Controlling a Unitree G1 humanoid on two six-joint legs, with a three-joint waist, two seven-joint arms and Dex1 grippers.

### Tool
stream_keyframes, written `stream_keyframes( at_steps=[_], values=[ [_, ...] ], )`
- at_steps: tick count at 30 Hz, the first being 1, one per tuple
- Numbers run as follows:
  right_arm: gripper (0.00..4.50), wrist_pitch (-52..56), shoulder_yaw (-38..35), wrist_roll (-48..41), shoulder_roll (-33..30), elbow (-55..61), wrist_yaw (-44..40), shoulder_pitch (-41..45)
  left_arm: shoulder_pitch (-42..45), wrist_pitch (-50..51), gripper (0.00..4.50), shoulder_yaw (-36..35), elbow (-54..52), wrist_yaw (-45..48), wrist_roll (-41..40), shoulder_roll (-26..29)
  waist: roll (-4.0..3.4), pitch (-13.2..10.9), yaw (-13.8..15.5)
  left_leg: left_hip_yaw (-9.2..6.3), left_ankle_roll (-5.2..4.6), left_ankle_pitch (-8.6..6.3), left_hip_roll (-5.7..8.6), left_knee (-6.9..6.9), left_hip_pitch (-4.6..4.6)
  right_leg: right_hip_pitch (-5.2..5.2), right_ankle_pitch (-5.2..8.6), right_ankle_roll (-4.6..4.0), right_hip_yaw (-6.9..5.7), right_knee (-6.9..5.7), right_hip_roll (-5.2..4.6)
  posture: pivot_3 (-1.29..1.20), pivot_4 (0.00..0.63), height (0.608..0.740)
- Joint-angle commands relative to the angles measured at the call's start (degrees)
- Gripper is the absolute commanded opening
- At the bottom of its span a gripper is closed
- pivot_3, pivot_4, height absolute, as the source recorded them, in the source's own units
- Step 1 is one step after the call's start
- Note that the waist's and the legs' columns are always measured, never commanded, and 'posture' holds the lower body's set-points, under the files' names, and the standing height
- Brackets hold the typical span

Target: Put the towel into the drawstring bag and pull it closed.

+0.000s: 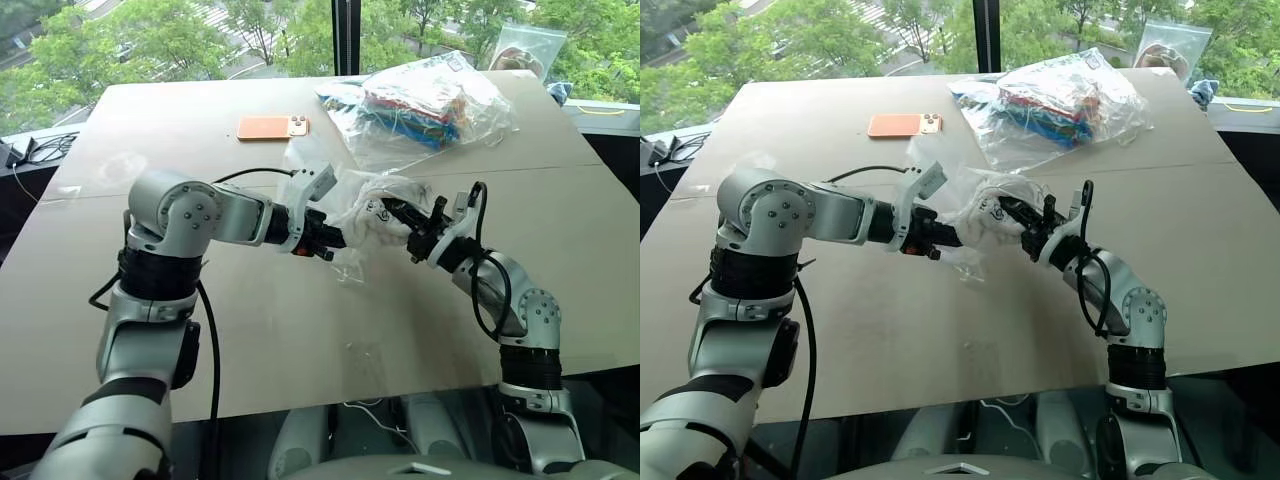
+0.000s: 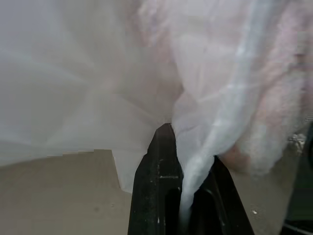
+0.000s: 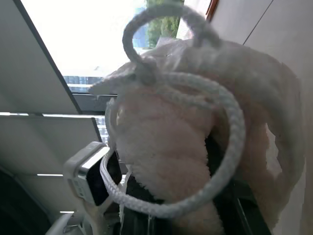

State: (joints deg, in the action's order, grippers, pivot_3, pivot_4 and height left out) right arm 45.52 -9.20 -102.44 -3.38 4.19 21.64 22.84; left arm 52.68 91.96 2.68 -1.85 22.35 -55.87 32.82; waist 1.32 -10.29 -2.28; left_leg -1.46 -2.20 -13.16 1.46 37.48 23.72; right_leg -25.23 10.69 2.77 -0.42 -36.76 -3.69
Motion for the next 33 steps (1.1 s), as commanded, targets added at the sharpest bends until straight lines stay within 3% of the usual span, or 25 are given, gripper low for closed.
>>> stream_keyframes(
  at_steps=[1,10,18,23,33],
  values=[
    [0.04,-0.13,2.21,3.78,0.78,0.96,-1.83,0.62,3.31,0.54,0.00,-3.52,2.89,-0.43,-2.93,-0.38,0.00,0.00,-0.08,0.00,0.00,0.00,0.00,0.00,-0.01,0.00,0.00,0.00,0.00,-0.02,0.01,0.00,0.150,0.740],
    [0.04,3.69,15.65,31.97,-6.75,3.36,-12.72,1.46,4.92,0.54,0.00,-4.24,5.44,-2.40,-3.68,-2.11,0.00,0.00,0.05,0.02,0.00,0.00,0.02,0.02,0.00,0.00,0.00,0.00,0.03,0.00,-0.01,0.00,0.150,0.740],
    [0.04,2.63,20.52,48.70,-8.52,3.40,-19.91,4.61,6.49,0.54,0.00,-4.06,3.28,-2.84,-0.42,-2.42,0.01,0.00,0.05,0.01,0.01,0.00,0.01,0.03,-0.02,0.00,-0.01,0.00,0.02,-0.02,0.00,0.00,0.150,0.740],
    [0.04,3.67,15.14,45.53,-1.62,1.05,-22.34,6.83,5.90,0.54,0.00,-3.06,-0.39,-2.63,0.89,-4.07,0.01,0.00,0.04,0.01,0.02,0.01,0.02,0.03,-0.01,0.00,-0.01,-0.01,0.04,-0.01,-0.01,0.00,0.150,0.740],
    [0.04,1.84,-3.04,33.83,12.50,-11.92,-18.33,13.48,2.30,0.54,0.00,-3.42,-2.34,-4.43,-2.12,-3.61,-0.01,0.00,0.07,-0.01,0.02,0.01,0.02,0.03,-0.02,-0.01,-0.03,-0.03,0.03,-0.03,-0.05,0.00,0.150,0.740]
  ],
)
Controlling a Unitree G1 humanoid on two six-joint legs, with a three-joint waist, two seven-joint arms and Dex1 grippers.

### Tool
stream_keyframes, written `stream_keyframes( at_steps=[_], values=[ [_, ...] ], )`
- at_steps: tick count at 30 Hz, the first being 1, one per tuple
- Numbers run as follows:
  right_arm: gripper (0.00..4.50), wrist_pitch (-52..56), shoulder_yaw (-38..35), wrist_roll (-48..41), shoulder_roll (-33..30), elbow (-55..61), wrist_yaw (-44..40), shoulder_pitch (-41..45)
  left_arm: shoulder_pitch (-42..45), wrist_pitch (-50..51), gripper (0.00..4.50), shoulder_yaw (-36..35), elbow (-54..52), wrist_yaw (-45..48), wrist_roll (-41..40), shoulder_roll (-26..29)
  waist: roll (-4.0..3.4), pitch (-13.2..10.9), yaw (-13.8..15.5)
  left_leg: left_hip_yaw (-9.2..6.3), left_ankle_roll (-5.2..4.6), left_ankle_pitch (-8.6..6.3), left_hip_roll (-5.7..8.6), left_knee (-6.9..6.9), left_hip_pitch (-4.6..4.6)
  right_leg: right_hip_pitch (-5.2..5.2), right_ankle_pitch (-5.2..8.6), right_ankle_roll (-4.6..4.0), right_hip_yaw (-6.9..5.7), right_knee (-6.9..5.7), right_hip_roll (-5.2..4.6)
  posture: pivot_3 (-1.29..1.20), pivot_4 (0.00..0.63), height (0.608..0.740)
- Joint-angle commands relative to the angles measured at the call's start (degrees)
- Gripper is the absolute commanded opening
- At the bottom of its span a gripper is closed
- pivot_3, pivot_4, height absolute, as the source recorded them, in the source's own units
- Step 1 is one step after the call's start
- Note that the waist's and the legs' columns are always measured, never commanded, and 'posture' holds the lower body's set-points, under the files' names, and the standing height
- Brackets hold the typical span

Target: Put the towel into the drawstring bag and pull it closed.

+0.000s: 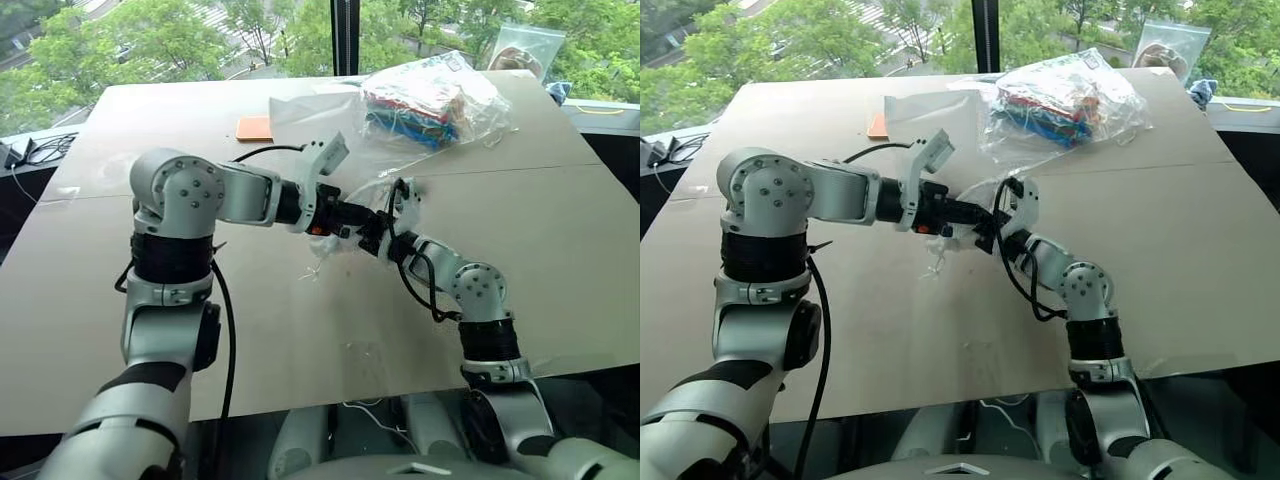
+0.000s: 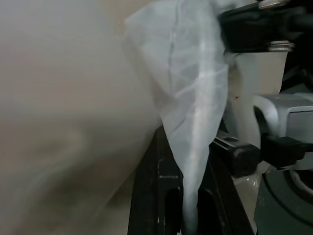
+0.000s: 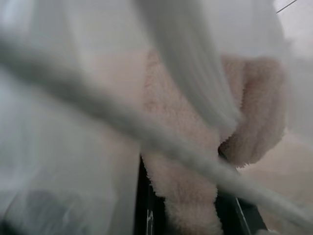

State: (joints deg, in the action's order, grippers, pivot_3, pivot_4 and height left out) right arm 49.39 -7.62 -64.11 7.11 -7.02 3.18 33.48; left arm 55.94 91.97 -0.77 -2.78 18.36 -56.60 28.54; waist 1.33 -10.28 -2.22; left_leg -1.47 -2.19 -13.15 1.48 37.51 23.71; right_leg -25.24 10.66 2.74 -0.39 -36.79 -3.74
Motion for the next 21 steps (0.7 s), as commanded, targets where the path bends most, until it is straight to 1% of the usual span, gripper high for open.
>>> stream_keyframes(
  at_steps=[1,6,9,11,13,15,18,21],
  values=[
    [0.04,-1.95,-5.69,-5.47,2.60,-1.16,0.14,3.13,-1.13,0.53,0.00,-0.07,-1.45,-0.56,-0.91,0.92,-0.01,-0.01,0.08,0.01,0.00,0.00,0.01,0.00,0.01,-0.02,0.00,0.00,0.02,-0.02,0.00,0.00,0.150,0.740],
    [0.04,-0.33,-8.08,-9.09,2.59,-0.85,0.70,2.92,-0.48,0.52,0.00,-1.96,0.14,-0.87,2.28,1.26,-0.02,-0.01,0.03,0.00,0.00,0.00,0.03,0.00,0.02,-0.02,0.00,0.00,-0.01,-0.01,-0.02,0.00,0.150,0.740],
    [0.04,0.25,-5.57,-6.01,0.42,0.94,-1.19,2.10,0.29,0.44,0.00,-2.52,1.25,-0.69,4.48,0.74,-0.02,-0.01,-0.19,0.01,0.00,0.00,0.02,-0.01,-0.01,-0.02,0.00,0.00,0.00,-0.04,0.03,0.00,0.150,0.740],
    [0.04,0.16,-0.75,-0.33,-1.54,2.90,-3.63,1.73,0.36,0.29,0.00,-1.64,0.38,-0.09,5.28,0.53,-0.02,-0.01,-0.17,0.00,0.00,0.00,0.02,-0.01,0.00,-0.03,0.00,0.00,-0.01,-0.05,0.04,0.00,0.150,0.740],
    [0.04,-2.57,6.43,8.70,-3.78,3.69,-6.81,2.05,0.35,-0.30,0.00,-0.63,-0.87,0.24,6.10,-0.14,-0.01,-0.01,-0.19,0.03,0.00,0.00,0.03,-0.01,0.00,-0.04,0.00,0.00,0.01,-0.05,0.04,0.00,0.150,0.740],
    [0.04,-8.37,12.95,18.55,-5.32,3.34,-9.20,2.74,0.83,0.25,0.00,-1.04,-0.94,0.46,6.21,-1.57,-0.01,-0.01,-0.17,0.05,0.00,0.00,0.05,-0.01,0.00,-0.04,0.00,0.01,0.04,-0.04,0.03,0.00,0.150,0.740],
    [0.04,-15.37,19.98,30.32,-6.75,2.96,-11.02,4.21,1.33,0.52,0.00,-1.78,-0.30,0.38,5.17,-3.14,-0.01,-0.01,-0.12,0.03,0.06,0.03,0.06,-0.01,0.01,-0.06,0.00,0.01,0.03,-0.05,0.02,0.00,0.150,0.740],
    [0.04,-18.83,21.53,35.38,-6.66,3.05,-12.96,4.67,1.34,0.52,0.00,-2.16,0.18,0.38,5.20,-3.60,-0.01,-0.01,-0.19,0.05,0.28,0.16,0.06,-0.01,0.02,-0.09,0.00,0.01,0.06,-0.05,0.02,0.00,0.150,0.740]
  ],
)
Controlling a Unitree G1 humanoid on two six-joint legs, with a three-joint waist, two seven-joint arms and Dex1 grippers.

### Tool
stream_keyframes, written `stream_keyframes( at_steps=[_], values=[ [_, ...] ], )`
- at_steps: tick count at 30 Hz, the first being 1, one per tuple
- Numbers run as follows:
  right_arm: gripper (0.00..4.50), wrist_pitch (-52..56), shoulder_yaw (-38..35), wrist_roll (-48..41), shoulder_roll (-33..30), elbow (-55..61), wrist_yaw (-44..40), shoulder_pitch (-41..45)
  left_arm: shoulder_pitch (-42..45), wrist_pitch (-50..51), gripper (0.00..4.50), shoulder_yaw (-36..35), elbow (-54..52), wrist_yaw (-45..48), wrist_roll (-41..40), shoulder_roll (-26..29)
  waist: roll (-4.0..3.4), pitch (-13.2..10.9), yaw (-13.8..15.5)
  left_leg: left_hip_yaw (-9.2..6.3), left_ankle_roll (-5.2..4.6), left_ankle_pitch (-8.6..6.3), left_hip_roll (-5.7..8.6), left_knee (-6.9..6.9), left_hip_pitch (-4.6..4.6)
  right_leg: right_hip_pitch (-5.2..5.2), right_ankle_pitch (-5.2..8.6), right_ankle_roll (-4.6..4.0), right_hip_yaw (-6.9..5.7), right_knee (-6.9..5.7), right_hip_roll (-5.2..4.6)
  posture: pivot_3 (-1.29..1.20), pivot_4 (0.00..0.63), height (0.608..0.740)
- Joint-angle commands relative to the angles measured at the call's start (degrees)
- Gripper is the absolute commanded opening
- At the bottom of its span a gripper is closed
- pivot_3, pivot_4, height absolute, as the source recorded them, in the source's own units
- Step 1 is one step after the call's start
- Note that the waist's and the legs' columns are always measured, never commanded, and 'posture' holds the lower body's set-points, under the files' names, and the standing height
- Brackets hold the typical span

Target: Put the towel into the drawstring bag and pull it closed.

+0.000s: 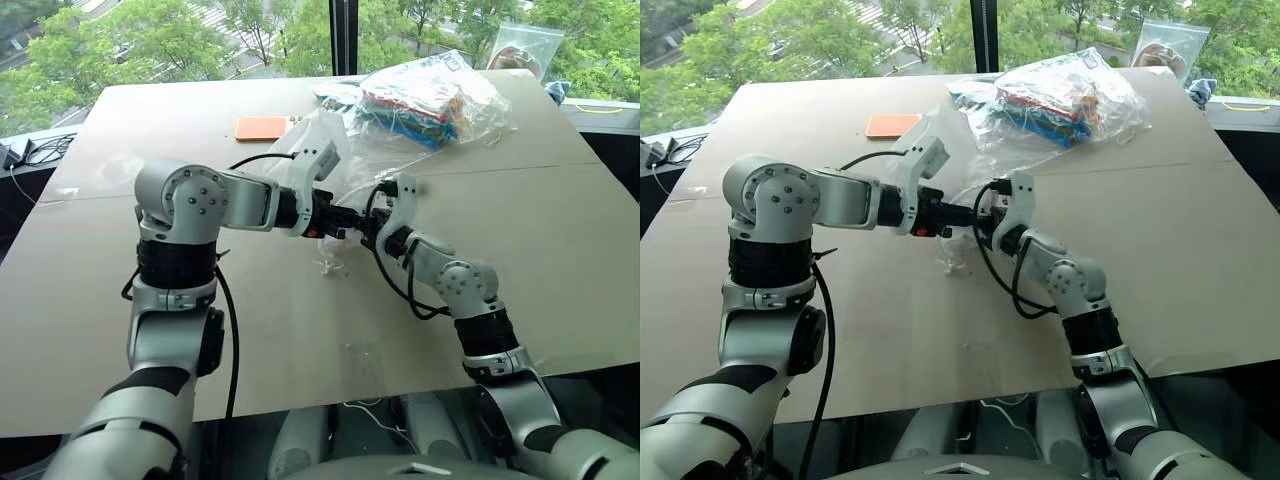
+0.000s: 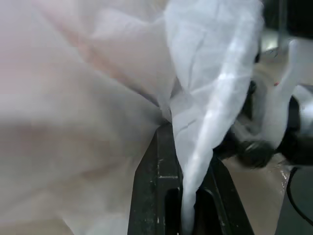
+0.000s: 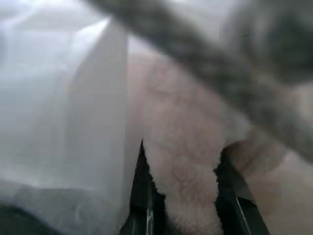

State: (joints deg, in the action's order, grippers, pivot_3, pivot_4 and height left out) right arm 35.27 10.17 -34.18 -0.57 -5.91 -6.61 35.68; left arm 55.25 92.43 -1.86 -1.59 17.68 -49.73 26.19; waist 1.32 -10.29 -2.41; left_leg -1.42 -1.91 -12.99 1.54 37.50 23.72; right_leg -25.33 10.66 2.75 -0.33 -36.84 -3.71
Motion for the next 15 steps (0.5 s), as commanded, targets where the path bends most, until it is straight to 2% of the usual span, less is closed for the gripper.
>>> stream_keyframes(
  at_steps=[1,6,8,10,11,14,15],
  values=[
    [0.04,-5.02,3.62,6.21,1.25,1.56,-3.77,2.42,1.83,0.07,0.00,-1.27,-0.74,1.08,-1.45,-1.31,0.00,0.00,0.05,0.00,0.01,0.01,0.00,0.00,0.00,0.00,0.00,0.00,0.00,0.00,0.00,0.00,0.150,0.740],
    [0.04,-3.45,3.80,8.21,0.81,1.62,-9.55,0.66,-0.31,-0.78,0.00,-1.03,-2.24,2.32,0.00,-0.99,0.00,0.00,0.12,-0.02,0.03,0.01,0.01,0.00,0.00,0.01,0.00,0.00,-0.01,0.00,-0.04,0.00,0.150,0.740],
    [0.94,-2.22,3.01,8.16,0.34,3.75,-10.58,-0.48,-0.92,-1.19,0.00,-1.17,-2.92,3.14,0.12,-0.91,0.00,0.00,0.15,-0.02,0.02,0.01,0.01,0.00,0.00,0.01,0.00,-0.01,0.00,0.00,-0.04,0.00,0.150,0.740],
    [1.59,-1.13,2.94,8.60,-0.33,5.11,-11.38,-1.24,-1.21,-1.69,0.00,-1.07,-3.12,4.11,0.35,-0.50,0.01,0.00,0.24,-0.05,0.03,0.01,0.01,-0.02,0.01,0.00,0.00,-0.01,-0.03,0.00,-0.05,0.00,0.150,0.740],
    [2.11,-0.53,2.62,8.49,-0.39,5.65,-11.62,-1.57,-1.40,-2.05,0.00,-0.77,-3.17,4.60,0.64,-0.15,0.00,0.00,0.25,-0.07,0.03,0.01,0.00,-0.01,0.03,0.00,0.00,-0.01,-0.06,0.01,-0.06,0.00,0.150,0.740],
    [3.31,2.35,2.24,7.50,-2.26,10.13,-13.22,-3.43,-2.86,-6.62,0.00,1.19,-2.91,8.63,2.01,1.97,0.00,0.00,0.25,-0.05,0.03,0.01,0.02,-0.02,0.02,0.00,0.00,-0.01,-0.04,0.01,-0.08,0.00,0.150,0.740],
    [3.57,3.90,1.94,6.49,-3.53,13.01,-14.00,-4.50,-3.51,-8.81,0.00,2.29,-2.77,10.70,2.84,3.25,0.00,0.00,0.26,-0.05,0.03,0.01,0.02,-0.02,0.01,0.01,0.00,-0.01,-0.03,0.01,-0.08,0.00,0.150,0.740]
  ],
)
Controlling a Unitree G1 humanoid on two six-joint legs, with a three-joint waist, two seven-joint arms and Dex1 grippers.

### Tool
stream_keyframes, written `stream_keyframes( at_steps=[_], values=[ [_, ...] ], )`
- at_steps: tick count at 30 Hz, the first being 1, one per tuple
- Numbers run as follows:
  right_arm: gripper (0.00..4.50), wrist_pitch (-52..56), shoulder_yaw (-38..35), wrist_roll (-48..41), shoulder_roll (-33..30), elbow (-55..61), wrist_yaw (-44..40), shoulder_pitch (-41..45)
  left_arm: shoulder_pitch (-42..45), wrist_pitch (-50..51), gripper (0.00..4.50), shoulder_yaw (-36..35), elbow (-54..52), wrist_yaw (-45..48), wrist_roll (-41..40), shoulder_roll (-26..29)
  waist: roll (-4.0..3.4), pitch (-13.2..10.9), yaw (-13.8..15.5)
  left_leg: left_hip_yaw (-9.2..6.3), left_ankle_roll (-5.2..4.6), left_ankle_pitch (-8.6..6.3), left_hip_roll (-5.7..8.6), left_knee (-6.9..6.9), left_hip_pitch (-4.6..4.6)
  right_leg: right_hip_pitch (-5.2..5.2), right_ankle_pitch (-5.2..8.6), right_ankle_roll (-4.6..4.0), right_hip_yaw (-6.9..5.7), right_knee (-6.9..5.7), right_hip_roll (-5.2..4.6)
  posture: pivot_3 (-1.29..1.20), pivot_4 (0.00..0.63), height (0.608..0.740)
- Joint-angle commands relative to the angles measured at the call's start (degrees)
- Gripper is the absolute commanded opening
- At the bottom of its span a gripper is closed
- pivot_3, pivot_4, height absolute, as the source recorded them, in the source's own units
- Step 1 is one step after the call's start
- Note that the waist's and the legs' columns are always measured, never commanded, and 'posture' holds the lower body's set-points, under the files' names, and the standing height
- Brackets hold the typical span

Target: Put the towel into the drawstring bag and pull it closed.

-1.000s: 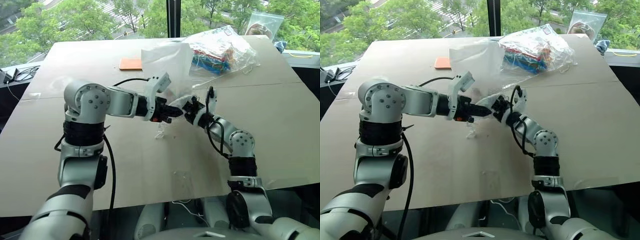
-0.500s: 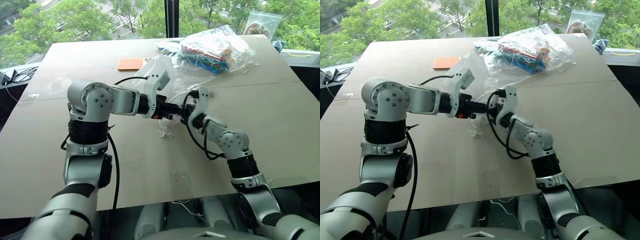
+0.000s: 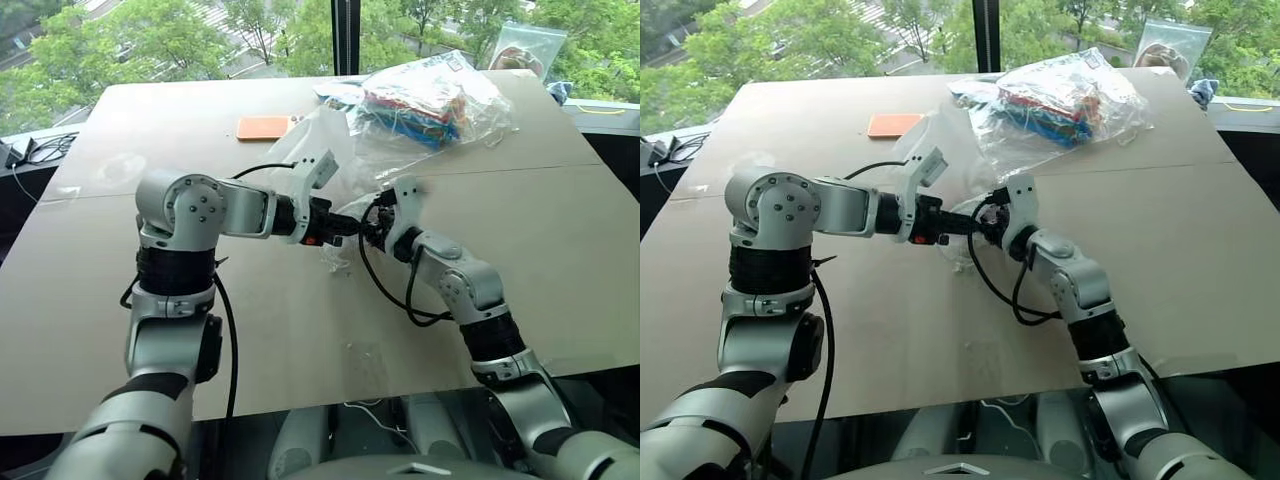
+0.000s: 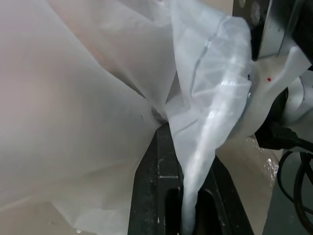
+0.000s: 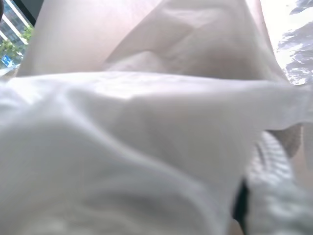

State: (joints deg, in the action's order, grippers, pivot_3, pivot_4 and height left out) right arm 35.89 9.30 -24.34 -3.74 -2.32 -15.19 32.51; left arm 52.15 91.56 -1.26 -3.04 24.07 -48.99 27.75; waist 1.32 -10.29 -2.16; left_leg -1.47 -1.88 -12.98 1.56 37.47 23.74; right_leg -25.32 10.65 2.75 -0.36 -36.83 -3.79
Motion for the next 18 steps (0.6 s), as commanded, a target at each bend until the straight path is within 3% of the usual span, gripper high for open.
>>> stream_keyframes(
  at_steps=[1,3,10,18],
  values=[
    [4.12,5.52,1.95,-5.19,-1.61,12.59,-6.16,-2.52,-1.01,-10.88,0.00,2.59,-1.03,6.56,3.15,2.74,0.00,0.00,0.02,0.00,0.00,0.00,0.00,0.00,0.00,0.00,0.00,0.00,-0.01,0.00,0.00,0.00,0.150,0.740],
    [4.48,9.03,0.67,-7.81,-4.34,17.98,-7.55,-4.69,-1.55,-15.59,0.00,3.75,0.03,9.05,5.27,3.95,0.00,0.00,0.09,-0.01,0.00,0.00,0.00,-0.02,0.01,0.00,0.01,-0.01,-0.02,0.00,-0.02,0.00,0.150,0.740],
    [4.48,18.46,-2.36,-14.18,-16.08,32.71,-12.04,-10.22,-0.33,-26.40,0.00,5.78,5.60,14.83,11.23,4.13,-0.01,0.01,0.32,-0.01,-0.27,-0.15,0.02,0.00,-0.01,0.04,0.01,0.00,-0.06,0.03,-0.01,0.00,0.150,0.740],
    [4.48,22.12,-8.17,-16.55,-18.25,39.17,-6.21,-11.89,1.95,-28.70,0.00,7.52,7.51,19.95,14.36,5.04,0.01,0.01,0.78,-0.04,-0.28,-0.16,0.03,0.05,0.00,0.08,0.02,0.01,-0.10,0.05,-0.02,0.00,0.150,0.740]
  ],
)
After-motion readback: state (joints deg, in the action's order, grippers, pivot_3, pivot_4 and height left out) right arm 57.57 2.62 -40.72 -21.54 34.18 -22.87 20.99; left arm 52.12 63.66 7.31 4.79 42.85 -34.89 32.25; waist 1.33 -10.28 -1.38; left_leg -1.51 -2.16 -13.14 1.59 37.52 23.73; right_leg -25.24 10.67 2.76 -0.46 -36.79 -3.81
